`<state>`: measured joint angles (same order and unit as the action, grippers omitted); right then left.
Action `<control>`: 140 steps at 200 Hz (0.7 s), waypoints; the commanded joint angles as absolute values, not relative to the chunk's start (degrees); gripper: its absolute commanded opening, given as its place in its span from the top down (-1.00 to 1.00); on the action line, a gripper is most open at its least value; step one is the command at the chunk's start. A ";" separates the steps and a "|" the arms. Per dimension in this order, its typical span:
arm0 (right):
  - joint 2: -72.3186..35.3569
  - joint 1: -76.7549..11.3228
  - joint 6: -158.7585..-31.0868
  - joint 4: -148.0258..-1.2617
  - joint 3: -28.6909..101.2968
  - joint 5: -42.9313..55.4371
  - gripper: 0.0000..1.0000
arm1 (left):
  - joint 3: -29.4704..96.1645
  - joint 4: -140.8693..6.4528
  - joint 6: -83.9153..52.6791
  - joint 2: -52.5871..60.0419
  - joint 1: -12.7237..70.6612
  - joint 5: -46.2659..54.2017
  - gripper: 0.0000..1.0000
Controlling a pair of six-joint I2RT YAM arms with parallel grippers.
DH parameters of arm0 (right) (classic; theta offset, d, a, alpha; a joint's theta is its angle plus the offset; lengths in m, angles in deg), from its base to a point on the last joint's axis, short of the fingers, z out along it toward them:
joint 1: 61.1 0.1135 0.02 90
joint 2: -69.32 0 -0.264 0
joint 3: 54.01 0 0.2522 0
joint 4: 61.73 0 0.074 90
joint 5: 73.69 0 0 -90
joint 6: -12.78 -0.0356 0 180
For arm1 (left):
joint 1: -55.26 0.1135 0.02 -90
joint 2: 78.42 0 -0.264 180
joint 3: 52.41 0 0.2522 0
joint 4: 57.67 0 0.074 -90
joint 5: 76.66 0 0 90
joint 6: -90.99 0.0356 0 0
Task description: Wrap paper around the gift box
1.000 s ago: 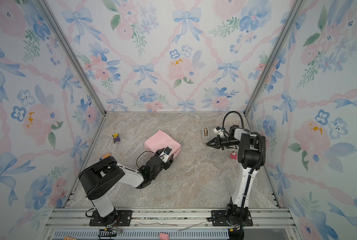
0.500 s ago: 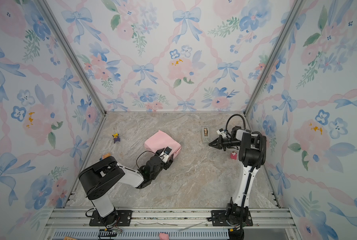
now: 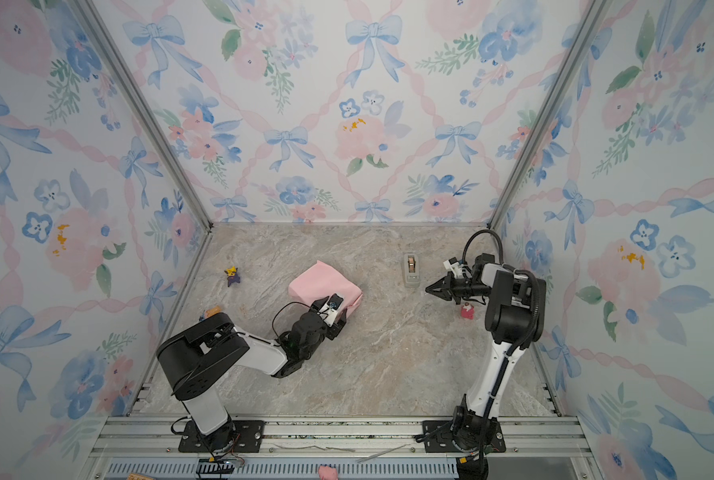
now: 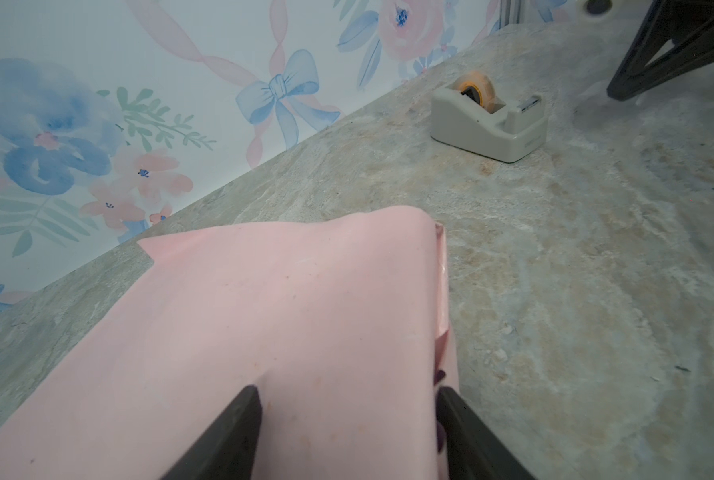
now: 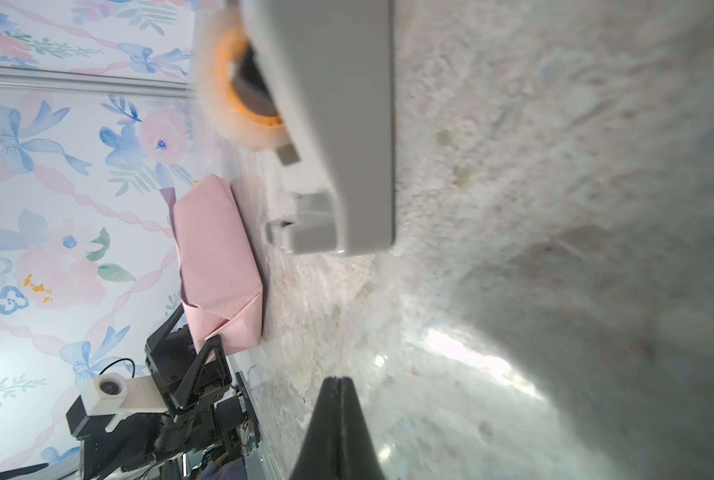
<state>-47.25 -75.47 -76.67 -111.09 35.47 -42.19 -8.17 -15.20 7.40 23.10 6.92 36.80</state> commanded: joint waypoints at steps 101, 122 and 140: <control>-17.22 -51.81 -71.75 -80.58 12.99 -39.69 1.00 | -12.21 -30.65 5.29 26.78 8.13 35.60 -0.37; -18.58 -49.24 -76.31 -76.76 11.21 -39.46 1.00 | -12.22 -30.34 5.38 26.76 8.16 35.24 -0.37; -20.47 -46.56 -76.54 -77.01 11.00 -39.04 1.00 | -12.29 -30.24 5.43 26.80 8.26 35.14 -0.37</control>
<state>-18.86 -49.00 -75.27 -81.06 11.69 -40.34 -8.50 -15.00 8.06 22.99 6.92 36.45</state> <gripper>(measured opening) 0.047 0.686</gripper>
